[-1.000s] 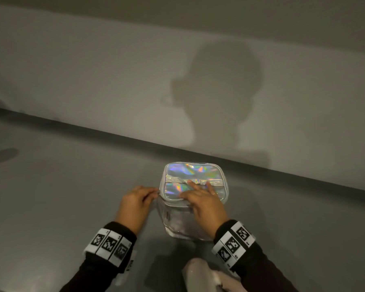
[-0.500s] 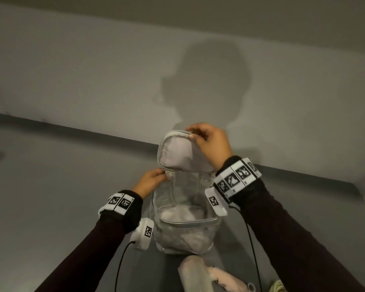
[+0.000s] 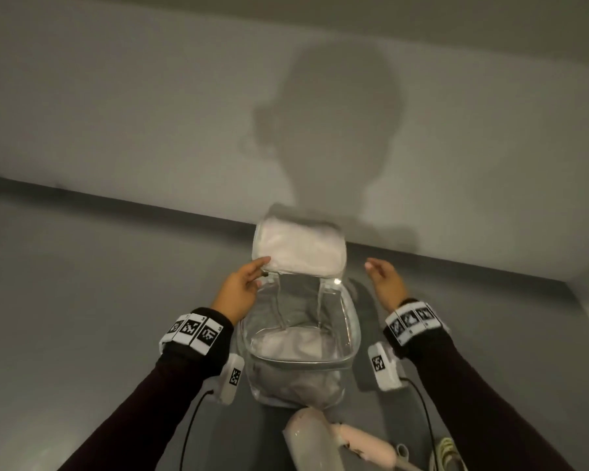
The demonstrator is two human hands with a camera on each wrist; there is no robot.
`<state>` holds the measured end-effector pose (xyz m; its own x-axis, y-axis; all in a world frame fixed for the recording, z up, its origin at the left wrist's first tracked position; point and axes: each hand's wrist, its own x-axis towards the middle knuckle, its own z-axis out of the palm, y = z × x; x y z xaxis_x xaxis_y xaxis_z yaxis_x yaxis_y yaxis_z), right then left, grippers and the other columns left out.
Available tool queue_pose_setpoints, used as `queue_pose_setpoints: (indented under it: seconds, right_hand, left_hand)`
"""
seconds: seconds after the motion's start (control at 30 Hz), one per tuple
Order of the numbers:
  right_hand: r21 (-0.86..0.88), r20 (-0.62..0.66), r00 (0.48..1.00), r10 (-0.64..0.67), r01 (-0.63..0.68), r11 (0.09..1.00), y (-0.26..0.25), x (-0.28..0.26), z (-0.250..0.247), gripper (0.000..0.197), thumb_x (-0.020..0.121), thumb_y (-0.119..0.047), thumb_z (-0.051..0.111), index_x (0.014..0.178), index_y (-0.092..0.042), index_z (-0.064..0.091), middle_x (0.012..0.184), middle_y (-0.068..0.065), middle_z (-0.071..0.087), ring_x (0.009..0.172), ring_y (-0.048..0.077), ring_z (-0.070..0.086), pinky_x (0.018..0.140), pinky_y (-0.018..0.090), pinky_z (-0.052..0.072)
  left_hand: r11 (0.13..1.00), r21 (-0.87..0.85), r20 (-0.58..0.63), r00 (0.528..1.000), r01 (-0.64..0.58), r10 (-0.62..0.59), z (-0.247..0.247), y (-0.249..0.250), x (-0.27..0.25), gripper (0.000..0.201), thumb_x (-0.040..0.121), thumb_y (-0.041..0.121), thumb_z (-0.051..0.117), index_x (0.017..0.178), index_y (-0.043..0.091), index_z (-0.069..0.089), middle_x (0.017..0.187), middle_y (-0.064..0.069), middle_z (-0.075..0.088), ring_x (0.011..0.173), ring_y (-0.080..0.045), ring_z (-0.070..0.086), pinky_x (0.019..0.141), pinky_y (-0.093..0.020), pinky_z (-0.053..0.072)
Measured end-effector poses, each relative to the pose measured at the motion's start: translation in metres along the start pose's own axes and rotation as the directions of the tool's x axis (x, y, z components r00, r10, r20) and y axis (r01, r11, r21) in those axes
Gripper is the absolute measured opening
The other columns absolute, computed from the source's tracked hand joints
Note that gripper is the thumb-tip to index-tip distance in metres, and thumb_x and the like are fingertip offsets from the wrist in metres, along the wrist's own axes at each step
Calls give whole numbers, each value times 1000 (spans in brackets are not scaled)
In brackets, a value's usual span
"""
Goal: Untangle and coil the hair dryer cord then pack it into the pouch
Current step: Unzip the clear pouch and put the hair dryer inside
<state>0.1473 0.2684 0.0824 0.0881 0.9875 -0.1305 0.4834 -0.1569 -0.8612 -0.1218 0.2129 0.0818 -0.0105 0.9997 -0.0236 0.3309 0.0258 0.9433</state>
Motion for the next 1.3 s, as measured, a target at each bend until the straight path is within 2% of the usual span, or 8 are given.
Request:
queue_pose_setpoints:
  seconds: [0.1, 0.23, 0.37, 0.53, 0.73, 0.93, 1.13, 1.3]
  right_hand:
    - [-48, 104, 995, 7, -2, 999, 34, -56, -4, 13, 89, -8, 51, 79, -16, 55, 85, 5, 61, 99, 32, 58, 79, 26, 43]
    - [-553, 686, 668, 288, 221, 803, 77, -131, 12, 29, 78, -22, 62, 106, -16, 59, 110, 7, 64, 106, 24, 59, 90, 32, 47]
    - [-701, 596, 775, 212, 372, 609, 83, -168, 35, 35, 76, -22, 58, 110, -15, 54, 121, 10, 58, 110, 30, 55, 90, 33, 43]
    - [-607, 601, 797, 56, 409, 682, 41, -175, 3, 34, 74, -28, 57, 108, -24, 57, 116, 3, 62, 108, 25, 57, 89, 30, 45]
    - [-50, 433, 824, -367, 428, 902, -86, -174, -87, 36, 58, -42, 76, 92, -38, 65, 89, -13, 72, 86, 0, 64, 73, 13, 51]
    - [485, 54, 830, -555, 464, 741, -168, -147, -90, 29, 65, -8, 64, 89, -17, 50, 71, -11, 71, 67, 4, 67, 53, 16, 52]
    - [311, -35, 906, -423, 412, 857, -154, -117, -27, 43, 73, -14, 72, 100, -35, 47, 99, -11, 60, 93, 11, 60, 73, 29, 55]
    - [-171, 208, 912, -352, 389, 905, -88, -107, 26, 42, 74, -24, 70, 112, -25, 52, 113, -2, 61, 101, 16, 57, 86, 31, 46]
  left_hand:
    - [1000, -11, 2, 1000, 21, -21, 0, -3, 0, 49, 88, -8, 41, 129, 18, 45, 130, -16, 54, 123, -18, 47, 106, -29, 33]
    - [998, -43, 26, 999, 48, -47, 0, -2, -3, 48, 90, -6, 39, 131, 18, 42, 133, -16, 51, 125, -20, 45, 111, -38, 32]
    - [996, -80, 48, 998, 43, -39, -1, -2, -5, 46, 92, -4, 35, 132, 18, 41, 135, -17, 49, 126, -25, 44, 111, -43, 31]
    - [994, -96, 69, 997, 47, -40, -7, -3, -3, 46, 92, -4, 33, 126, 26, 43, 136, -18, 46, 129, -27, 41, 112, -47, 29]
    - [997, -67, 48, 999, 28, -25, -6, 0, -4, 43, 92, -4, 33, 126, 20, 45, 127, -21, 52, 119, -30, 48, 107, -45, 36]
    - [997, -74, 63, 998, 24, -19, -5, 4, -5, 44, 92, -7, 32, 126, 18, 43, 125, -19, 52, 116, -24, 48, 102, -35, 36]
    - [998, -59, 34, 999, -23, 25, -4, 1, -6, 43, 90, -10, 33, 125, 13, 45, 127, -6, 50, 123, -29, 46, 110, -45, 33]
    - [999, -48, -19, 1000, -4, 3, -3, 5, -7, 41, 85, -9, 49, 123, 5, 46, 113, -3, 49, 110, -20, 48, 88, -12, 37]
